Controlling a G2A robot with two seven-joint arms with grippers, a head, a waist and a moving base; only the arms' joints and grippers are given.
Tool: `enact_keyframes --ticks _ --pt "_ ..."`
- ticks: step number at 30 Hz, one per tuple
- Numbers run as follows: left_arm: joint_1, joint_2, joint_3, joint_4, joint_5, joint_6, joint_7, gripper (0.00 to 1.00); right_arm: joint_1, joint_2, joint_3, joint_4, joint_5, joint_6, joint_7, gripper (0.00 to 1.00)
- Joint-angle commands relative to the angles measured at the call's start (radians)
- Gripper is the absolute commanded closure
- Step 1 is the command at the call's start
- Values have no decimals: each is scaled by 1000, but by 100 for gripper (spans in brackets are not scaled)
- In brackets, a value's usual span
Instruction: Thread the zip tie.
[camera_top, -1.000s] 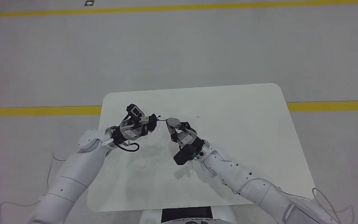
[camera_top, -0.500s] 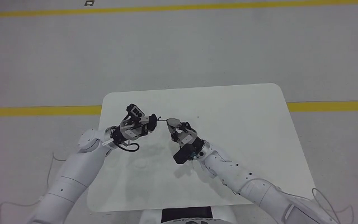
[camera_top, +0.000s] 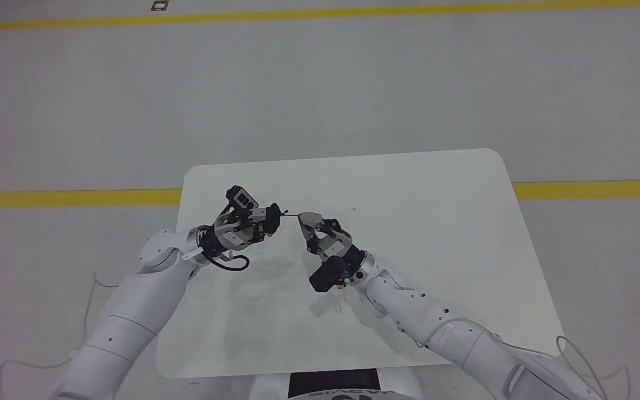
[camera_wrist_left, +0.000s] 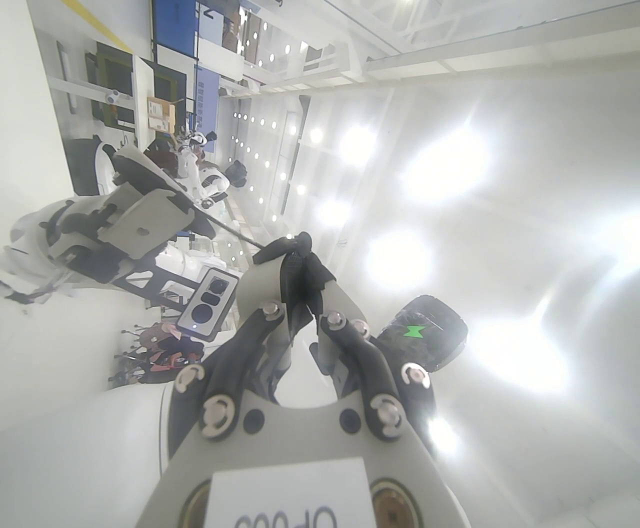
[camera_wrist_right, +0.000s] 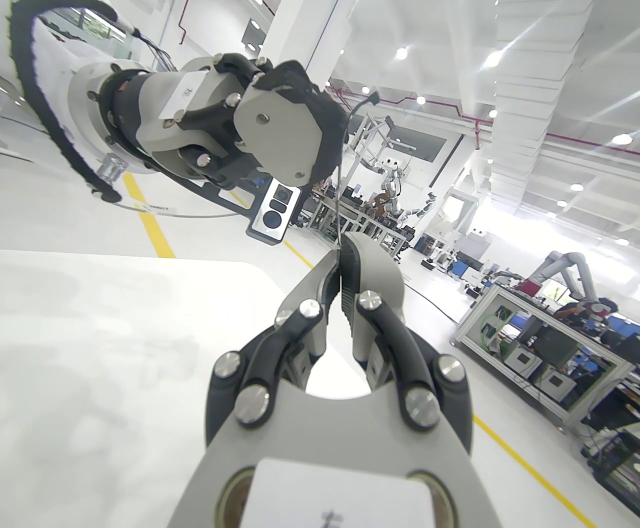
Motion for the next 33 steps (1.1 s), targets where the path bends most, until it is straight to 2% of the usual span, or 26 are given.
enact_keyframes --ticks 1,33 --pt "0 0 0 0 0 0 0 100 0 -1 0 3 0 0 2 100" --pt "0 0 0 0 0 0 0 100 -9 -12 6 31 0 0 12 100"
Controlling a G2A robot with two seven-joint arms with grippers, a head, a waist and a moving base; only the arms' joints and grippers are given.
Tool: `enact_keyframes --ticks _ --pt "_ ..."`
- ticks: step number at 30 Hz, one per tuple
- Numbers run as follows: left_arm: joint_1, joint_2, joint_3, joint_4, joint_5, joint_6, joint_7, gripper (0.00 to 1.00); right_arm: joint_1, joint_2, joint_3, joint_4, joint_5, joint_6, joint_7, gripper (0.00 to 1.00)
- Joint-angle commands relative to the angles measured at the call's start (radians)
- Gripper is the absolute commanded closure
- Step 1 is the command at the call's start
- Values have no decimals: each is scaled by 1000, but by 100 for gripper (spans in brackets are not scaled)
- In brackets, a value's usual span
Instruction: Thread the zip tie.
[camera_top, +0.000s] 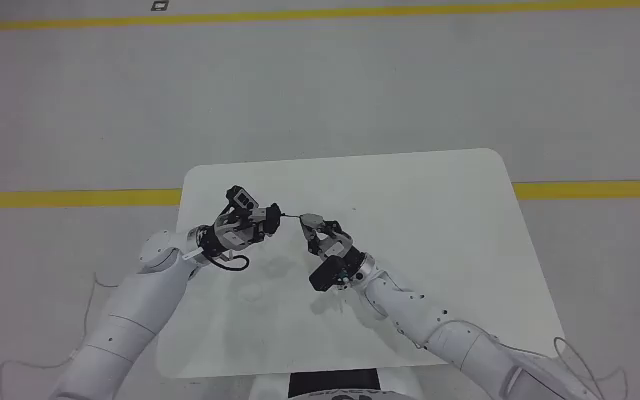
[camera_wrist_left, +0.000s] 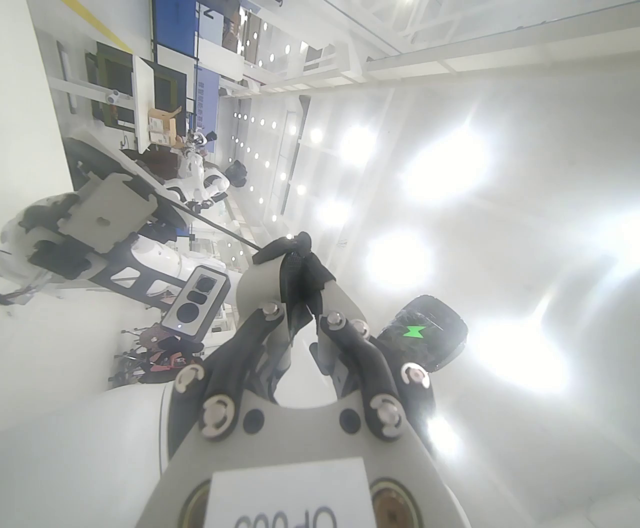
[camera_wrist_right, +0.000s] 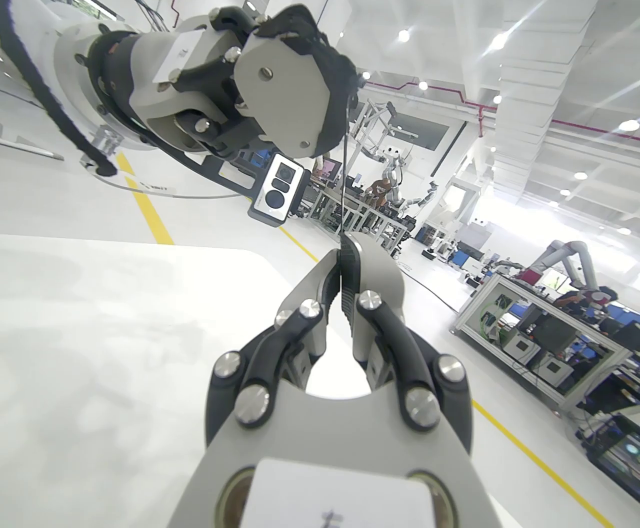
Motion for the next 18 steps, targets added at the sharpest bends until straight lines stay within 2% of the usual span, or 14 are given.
enact_keyframes --ticks 1,18 --pt "0 0 0 0 0 0 0 100 0 0 0 1 0 0 1 100" --pt "0 0 0 0 0 0 0 100 -2 -1 2 13 0 0 5 100"
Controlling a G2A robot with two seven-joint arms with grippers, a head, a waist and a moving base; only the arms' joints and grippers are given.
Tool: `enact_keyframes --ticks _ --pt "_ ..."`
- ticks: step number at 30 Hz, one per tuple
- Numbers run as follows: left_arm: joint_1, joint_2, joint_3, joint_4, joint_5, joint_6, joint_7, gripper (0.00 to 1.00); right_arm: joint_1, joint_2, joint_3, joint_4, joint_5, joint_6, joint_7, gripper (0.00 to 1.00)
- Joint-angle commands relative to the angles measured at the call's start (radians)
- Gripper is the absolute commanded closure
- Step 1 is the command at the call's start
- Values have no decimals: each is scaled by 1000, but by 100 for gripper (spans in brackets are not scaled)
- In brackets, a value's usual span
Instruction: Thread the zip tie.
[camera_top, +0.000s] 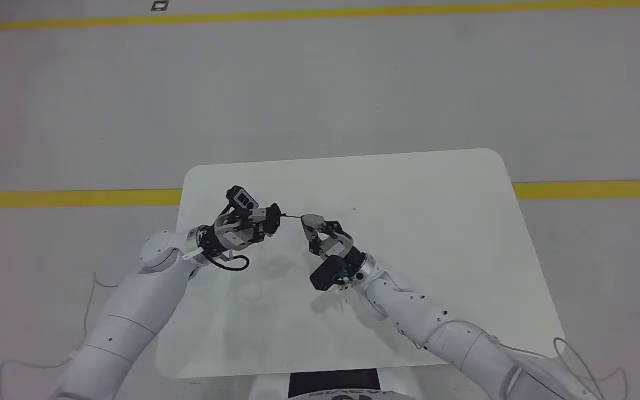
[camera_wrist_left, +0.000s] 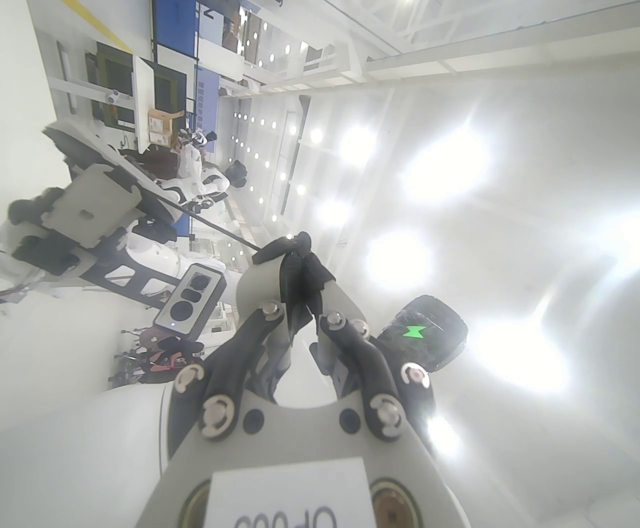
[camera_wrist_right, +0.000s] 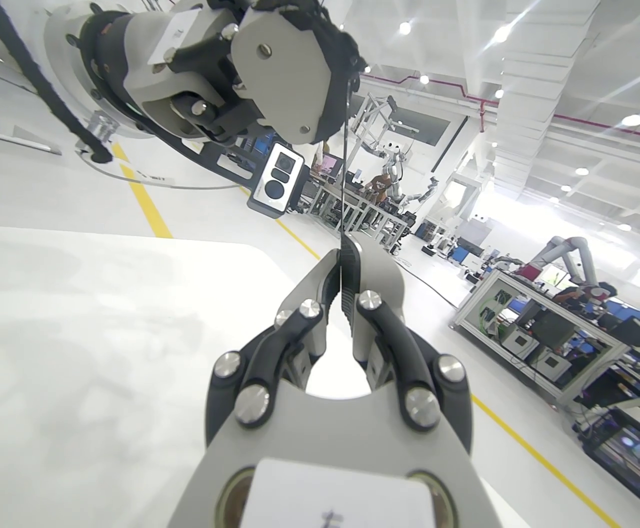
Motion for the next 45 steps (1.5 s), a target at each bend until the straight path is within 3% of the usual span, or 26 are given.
enact_keyframes --ticks 1,8,9,10,11,18,30,33,37,44,45 --pt "0 0 0 0 0 0 0 100 0 0 0 2 0 0 0 100" --pt "0 0 0 0 0 0 0 100 -14 1 3 -9 0 -3 8 98" --pt "0 0 0 0 0 0 0 100 -14 2 1 -14 0 -12 5 56" --pt "0 0 0 0 0 0 0 100 -15 5 4 -19 0 -20 2 31" --pt "0 0 0 0 0 0 0 100 -17 8 8 -24 0 -34 2 0" --pt "0 0 0 0 0 0 0 100 -39 42 54 -78 5 -152 2 0" --pt "0 0 0 0 0 0 0 100 -45 43 64 -87 20 -159 5 0" --pt "0 0 0 0 0 0 0 100 -65 49 113 -97 138 -263 -41 0" --pt "5 0 -5 -13 4 0 26 100 -80 70 174 -81 200 -459 -80 0" --pt "52 16 -74 -51 31 3 7 100 -103 106 263 -90 235 -680 -81 0" --pt "57 19 -84 -55 40 4 11 100 -104 108 265 -91 234 -680 -81 0"
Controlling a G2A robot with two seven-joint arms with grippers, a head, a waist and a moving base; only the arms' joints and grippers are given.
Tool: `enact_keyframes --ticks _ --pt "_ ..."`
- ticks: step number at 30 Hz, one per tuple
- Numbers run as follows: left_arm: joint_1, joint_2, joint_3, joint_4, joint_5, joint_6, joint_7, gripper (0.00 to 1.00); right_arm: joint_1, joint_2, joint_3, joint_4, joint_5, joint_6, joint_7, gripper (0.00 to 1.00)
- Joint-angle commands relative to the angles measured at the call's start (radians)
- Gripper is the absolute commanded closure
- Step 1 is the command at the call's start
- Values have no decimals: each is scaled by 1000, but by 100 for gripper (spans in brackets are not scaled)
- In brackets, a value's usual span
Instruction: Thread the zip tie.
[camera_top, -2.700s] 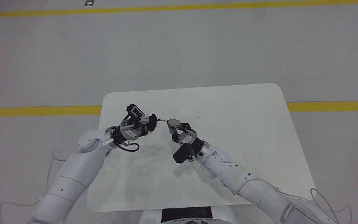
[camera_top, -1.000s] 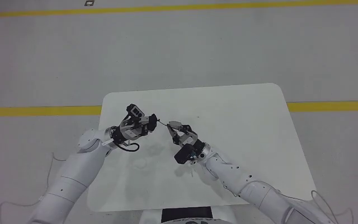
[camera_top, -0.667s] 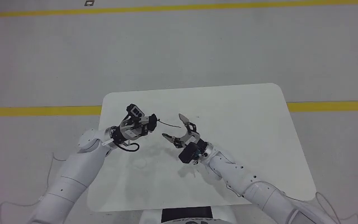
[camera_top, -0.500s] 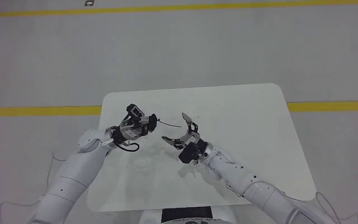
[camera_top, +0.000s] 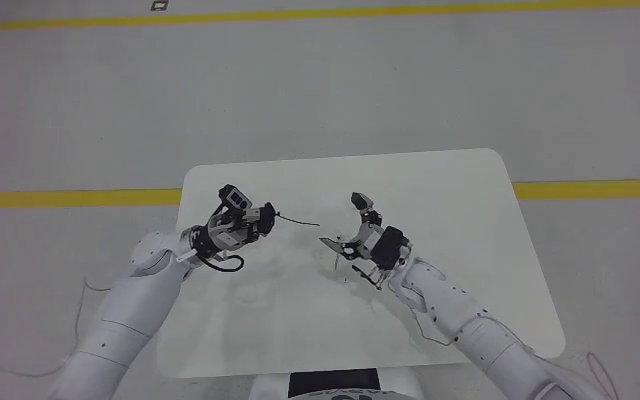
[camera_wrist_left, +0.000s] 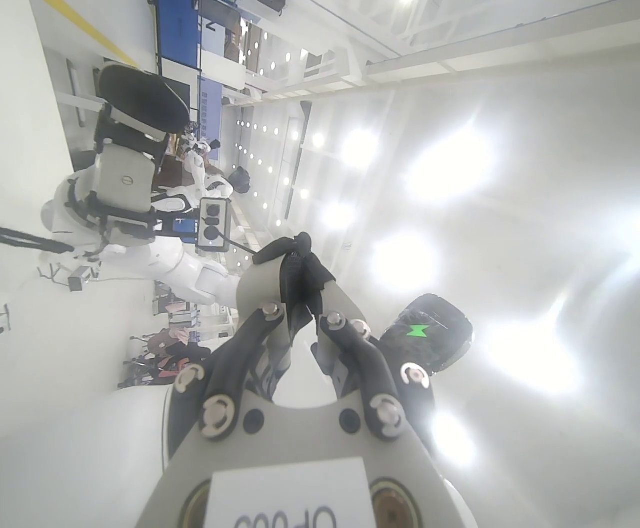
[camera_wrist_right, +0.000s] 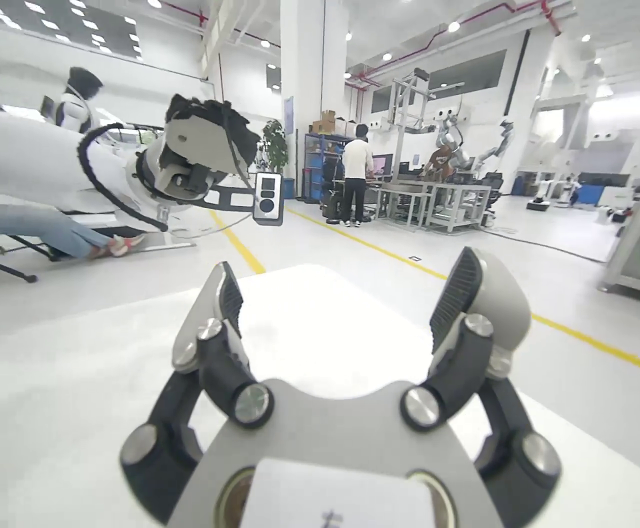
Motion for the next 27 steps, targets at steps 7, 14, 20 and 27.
enact_keyframes --ticks 7,14,20,27 --pt "16 7 -24 -18 24 10 0 100 -1 2 2 -2 0 -1 -1 0" --pt "27 13 -54 -79 62 -6 -36 100 -24 24 -20 -46 171 -1 3 0" --pt "49 23 -90 -153 102 -13 -85 100 9 80 -94 -83 392 -1 -55 0" --pt "90 29 -115 -246 120 5 -73 100 57 139 -178 -94 538 -1 -122 0"
